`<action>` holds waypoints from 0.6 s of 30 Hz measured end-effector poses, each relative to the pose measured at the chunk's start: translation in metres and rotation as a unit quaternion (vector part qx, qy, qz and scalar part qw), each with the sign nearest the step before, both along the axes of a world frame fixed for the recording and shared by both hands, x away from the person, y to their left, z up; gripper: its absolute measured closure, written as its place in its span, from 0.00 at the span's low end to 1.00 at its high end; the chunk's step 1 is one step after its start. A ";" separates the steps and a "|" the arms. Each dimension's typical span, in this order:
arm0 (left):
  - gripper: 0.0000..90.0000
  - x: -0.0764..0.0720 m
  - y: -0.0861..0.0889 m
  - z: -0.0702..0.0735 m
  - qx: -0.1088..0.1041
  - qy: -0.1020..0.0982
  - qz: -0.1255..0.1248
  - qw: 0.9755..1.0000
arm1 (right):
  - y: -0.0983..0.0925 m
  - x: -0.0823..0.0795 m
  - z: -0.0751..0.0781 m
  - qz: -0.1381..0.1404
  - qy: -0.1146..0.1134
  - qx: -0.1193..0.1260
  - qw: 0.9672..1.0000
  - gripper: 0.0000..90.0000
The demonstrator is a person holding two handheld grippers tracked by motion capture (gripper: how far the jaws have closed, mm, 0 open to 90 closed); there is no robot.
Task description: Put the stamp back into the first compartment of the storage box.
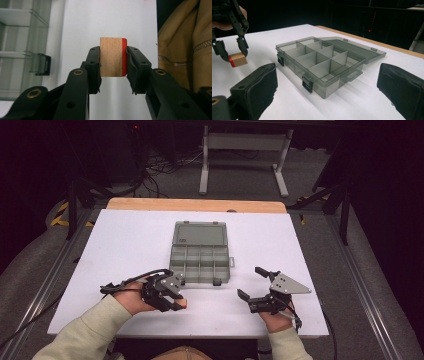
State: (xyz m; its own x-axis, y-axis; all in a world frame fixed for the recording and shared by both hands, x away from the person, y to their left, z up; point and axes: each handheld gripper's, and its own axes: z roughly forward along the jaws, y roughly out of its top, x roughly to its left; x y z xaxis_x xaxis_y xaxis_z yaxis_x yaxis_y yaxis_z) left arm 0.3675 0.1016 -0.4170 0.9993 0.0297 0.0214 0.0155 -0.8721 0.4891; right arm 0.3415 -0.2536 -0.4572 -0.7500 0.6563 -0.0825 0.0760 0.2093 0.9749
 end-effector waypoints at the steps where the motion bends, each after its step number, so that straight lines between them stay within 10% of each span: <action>1: 0.73 0.001 0.000 0.002 -0.004 0.003 0.006 1.000 | 0.000 0.000 0.000 0.000 0.000 0.001 1.000 0.04; 18: 0.73 0.017 0.005 0.022 -0.041 0.008 0.055 0.998 | -0.002 0.000 -0.001 -0.006 -0.002 0.003 1.000 0.04</action>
